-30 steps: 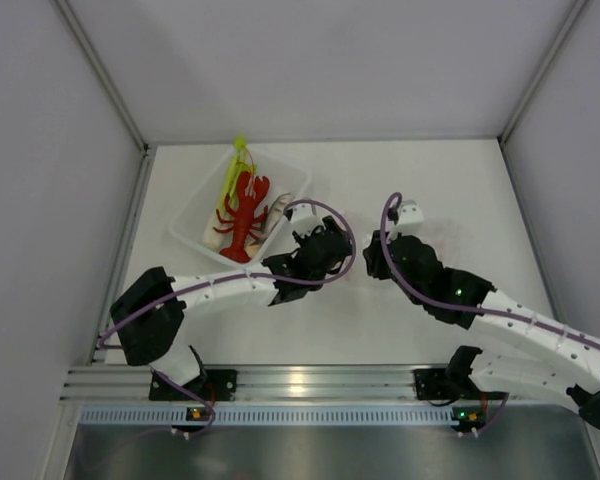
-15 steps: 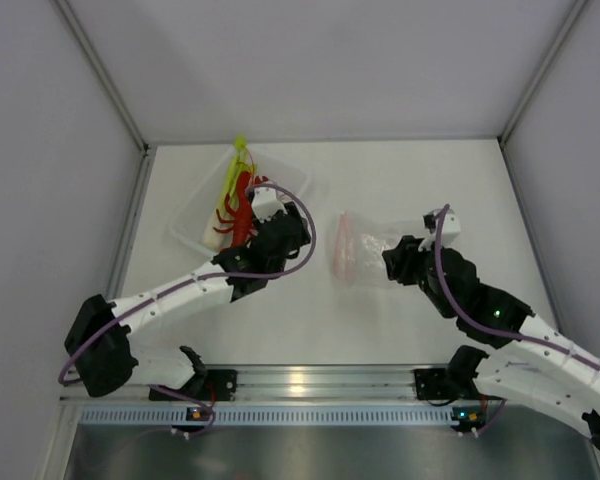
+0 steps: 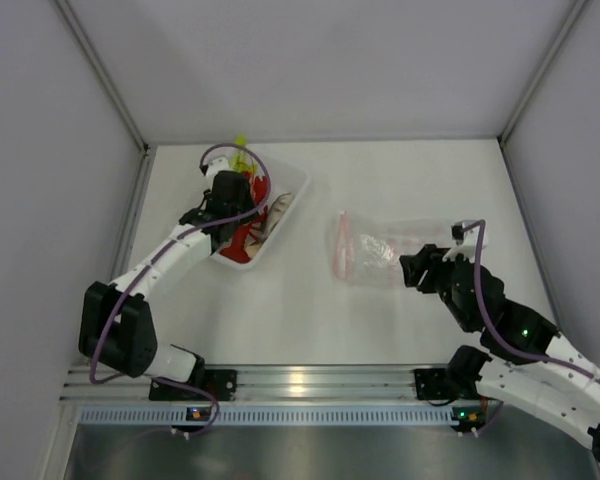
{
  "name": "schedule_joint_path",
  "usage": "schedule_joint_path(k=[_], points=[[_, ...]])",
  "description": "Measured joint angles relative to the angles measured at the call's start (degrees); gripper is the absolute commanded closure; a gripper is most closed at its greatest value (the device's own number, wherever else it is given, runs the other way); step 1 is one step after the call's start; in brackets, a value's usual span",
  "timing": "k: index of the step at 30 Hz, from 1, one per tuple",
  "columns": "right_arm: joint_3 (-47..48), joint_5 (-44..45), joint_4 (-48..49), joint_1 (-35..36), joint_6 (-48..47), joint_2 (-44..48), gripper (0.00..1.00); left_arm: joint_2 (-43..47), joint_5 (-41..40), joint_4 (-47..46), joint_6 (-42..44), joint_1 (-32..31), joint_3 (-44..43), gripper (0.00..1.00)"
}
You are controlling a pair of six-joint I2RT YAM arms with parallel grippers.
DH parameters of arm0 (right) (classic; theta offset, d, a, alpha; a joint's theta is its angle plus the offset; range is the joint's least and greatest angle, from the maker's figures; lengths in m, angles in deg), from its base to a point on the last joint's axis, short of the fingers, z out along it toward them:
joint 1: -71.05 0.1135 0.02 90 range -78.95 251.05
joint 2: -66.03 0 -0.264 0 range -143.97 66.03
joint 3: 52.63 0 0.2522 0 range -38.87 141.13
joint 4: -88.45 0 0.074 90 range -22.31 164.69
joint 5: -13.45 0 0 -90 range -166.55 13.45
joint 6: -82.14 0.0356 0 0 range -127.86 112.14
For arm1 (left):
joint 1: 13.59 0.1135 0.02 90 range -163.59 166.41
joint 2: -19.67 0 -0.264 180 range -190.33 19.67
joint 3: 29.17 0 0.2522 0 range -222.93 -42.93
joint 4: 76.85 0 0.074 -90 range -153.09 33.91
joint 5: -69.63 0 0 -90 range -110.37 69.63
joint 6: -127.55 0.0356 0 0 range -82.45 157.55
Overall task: Open the zip-top bag and remove the fake food
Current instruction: Place the food in the bin.
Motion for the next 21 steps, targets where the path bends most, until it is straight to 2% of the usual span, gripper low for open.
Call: schedule_joint_path(k=[2,5,6,7,8,9,11,12,14,15,21], points=[[-0.02,0.13,-0.96,0.0,0.2,1.01,0.44,-2.14,2.38,1.22,0.61,2.54,-1.22,0.84],[-0.02,0.33,-2.29,0.0,0.48,2.43,0.41,-6.34,5.7,2.67,1.42,5.66,-4.11,0.66],[-0.02,0.33,-2.78,0.0,0.63,2.86,0.32,-7.69,6.67,3.21,1.75,6.36,-5.2,0.6],[-0.04,0.31,-3.26,0.0,0.96,3.26,0.13,-9.18,7.45,3.93,2.12,6.95,-6.67,0.5],[-0.04,0.33,-3.72,0.0,1.44,3.48,0.08,-10.4,8.22,4.31,2.34,7.3,-7.87,0.45],[-0.04,0.35,-4.31,-0.02,1.27,3.74,0.01,-11.72,8.87,4.66,2.56,7.65,-9.14,0.35],[-0.04,0.35,-5.35,-0.02,1.31,4.11,0.01,-14.1,10.4,5.31,3.39,8.24,-11.78,0.24],[-0.04,0.37,-5.88,-0.02,1.38,4.17,0.0,-14.88,10.95,5.51,3.61,8.39,-12.59,0.15],[-0.04,0.59,-6.91,-0.02,1.46,4.22,0.01,-16.09,11.87,6.38,4.07,8.66,-14.08,0.11],[-0.04,0.7,-7.41,-0.02,1.46,4.26,0.0,-16.41,12.11,6.73,4.09,8.72,-14.53,0.02],[-0.02,1.25,-9.68,-0.02,1.44,4.76,0.0,-16.33,13.16,8.13,4.81,9.03,-15.19,0.02]])
